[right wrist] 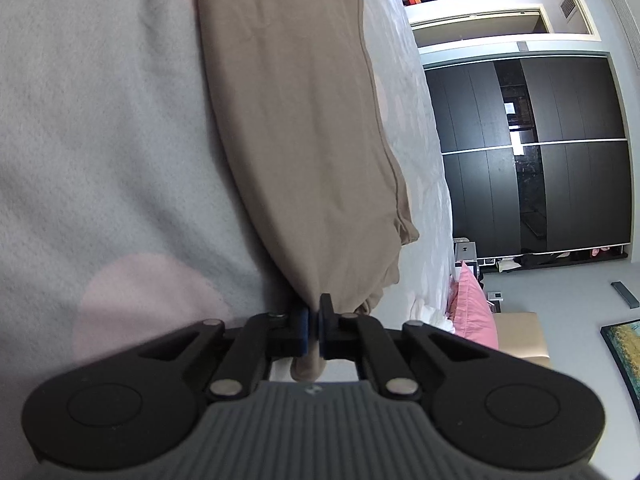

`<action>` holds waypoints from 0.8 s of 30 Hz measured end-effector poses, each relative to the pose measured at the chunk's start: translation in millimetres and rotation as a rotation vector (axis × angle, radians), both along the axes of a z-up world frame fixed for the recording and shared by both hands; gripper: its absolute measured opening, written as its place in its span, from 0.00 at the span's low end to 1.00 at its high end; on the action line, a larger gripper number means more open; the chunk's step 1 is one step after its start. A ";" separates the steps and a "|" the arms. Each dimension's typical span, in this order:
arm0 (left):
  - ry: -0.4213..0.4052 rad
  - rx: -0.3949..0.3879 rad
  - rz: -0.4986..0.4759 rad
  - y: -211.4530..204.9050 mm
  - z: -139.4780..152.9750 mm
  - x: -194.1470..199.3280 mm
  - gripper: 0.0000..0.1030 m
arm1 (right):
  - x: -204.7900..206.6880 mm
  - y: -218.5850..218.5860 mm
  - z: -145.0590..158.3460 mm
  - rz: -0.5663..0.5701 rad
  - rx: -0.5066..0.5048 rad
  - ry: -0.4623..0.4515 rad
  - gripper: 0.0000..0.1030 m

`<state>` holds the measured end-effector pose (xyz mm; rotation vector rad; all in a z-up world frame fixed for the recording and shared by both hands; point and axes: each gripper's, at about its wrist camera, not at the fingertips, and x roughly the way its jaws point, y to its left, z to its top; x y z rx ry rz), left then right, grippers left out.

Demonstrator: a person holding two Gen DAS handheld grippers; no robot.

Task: Fold clothes
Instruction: 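Grasp the folded taupe top's end with both grippers and lift it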

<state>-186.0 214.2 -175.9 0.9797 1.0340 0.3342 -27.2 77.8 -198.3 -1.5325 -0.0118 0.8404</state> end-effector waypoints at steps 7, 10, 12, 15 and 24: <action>-0.028 -0.076 0.016 0.8 38.5 -10.3 0.01 | -8.1 -12.0 20.9 0.027 0.006 -0.003 0.03; -0.019 -0.140 0.006 2.4 59.9 -24.7 0.01 | -14.3 -22.8 40.2 0.042 -0.005 0.047 0.03; 0.003 -0.177 -0.009 1.9 71.4 -36.8 0.01 | -19.8 -31.1 54.9 0.068 -0.021 0.105 0.03; 0.041 -0.231 -0.026 -3.1 85.1 -53.4 0.01 | -28.7 -42.7 72.2 0.115 -0.066 0.175 0.03; 0.188 -0.342 -0.096 -25.9 105.9 -94.5 0.01 | -64.3 -74.7 110.0 0.269 -0.274 0.267 0.03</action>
